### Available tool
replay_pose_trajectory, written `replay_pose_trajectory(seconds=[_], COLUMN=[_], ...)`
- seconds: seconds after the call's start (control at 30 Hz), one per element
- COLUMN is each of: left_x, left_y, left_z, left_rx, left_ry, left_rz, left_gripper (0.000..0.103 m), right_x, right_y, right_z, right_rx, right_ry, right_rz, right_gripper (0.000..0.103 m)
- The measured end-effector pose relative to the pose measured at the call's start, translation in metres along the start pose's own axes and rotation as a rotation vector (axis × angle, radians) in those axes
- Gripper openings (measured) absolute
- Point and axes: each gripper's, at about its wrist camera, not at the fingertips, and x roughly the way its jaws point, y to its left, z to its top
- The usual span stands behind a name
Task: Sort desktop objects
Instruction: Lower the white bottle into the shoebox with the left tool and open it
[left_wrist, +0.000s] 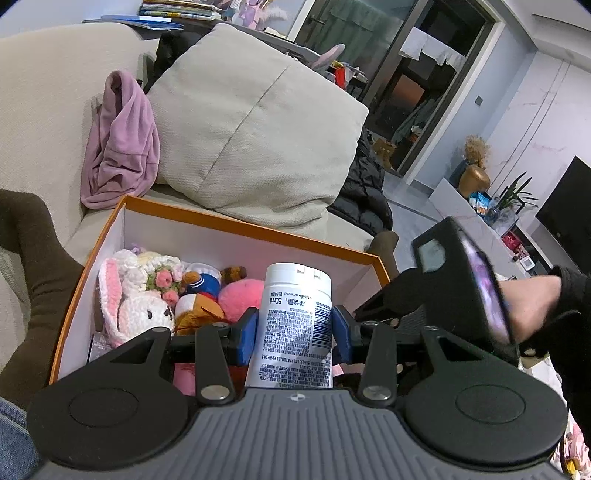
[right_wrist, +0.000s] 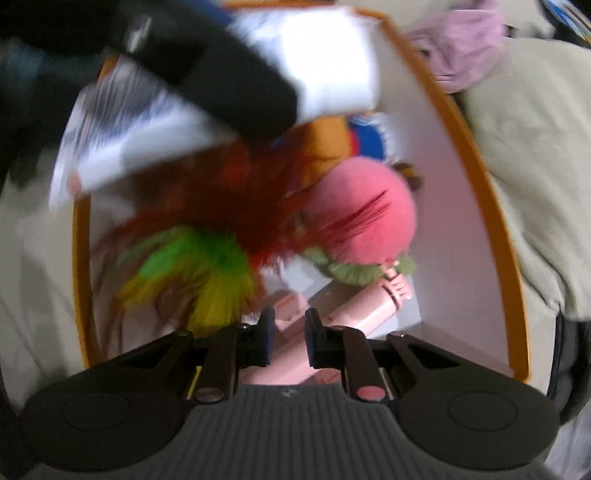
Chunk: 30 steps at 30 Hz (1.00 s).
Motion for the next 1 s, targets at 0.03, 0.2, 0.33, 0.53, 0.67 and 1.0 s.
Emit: replay_pose_trajectory(seconds=[0.03, 0.2, 0.33, 0.53, 0.67, 1.0], left_x=[0.001, 0.002, 0.001, 0.003, 0.003, 0.004], left_y=[0.000, 0.003, 0.006, 0.010, 0.010, 0.003], left_z=[0.000, 0.000, 0.001, 0.002, 0.002, 0.003], left_rx=[-0.001, -0.013, -0.020, -0.032, -0.031, -0.023], left_ry=[0.001, 0.005, -0.002, 0.000, -0.002, 0.007], left_rz=[0.001, 0.013, 0.016, 0.021, 0.021, -0.004], left_gripper=[0.049, 0.049, 0.049, 0.049, 0.049, 0.049], right_x=[0.002, 0.015, 0.030, 0.033, 0.029, -0.009], right_y=[0.001, 0.002, 0.004, -0.011, -0.012, -0.024], right_z=[0.001, 0.010, 0.013, 0.016, 0.015, 0.009], right_rx=[-0.033, -0.144, -0.251, -0.233, -0.245, -0.204], right_ry=[-0.001, 0.032, 0.061, 0.050, 0.049, 0.024], right_rz=[0.001, 0.023, 0.018, 0.074, 0.061, 0.022], right_gripper=[0.019, 0.026, 0.033, 0.032, 0.030, 0.030])
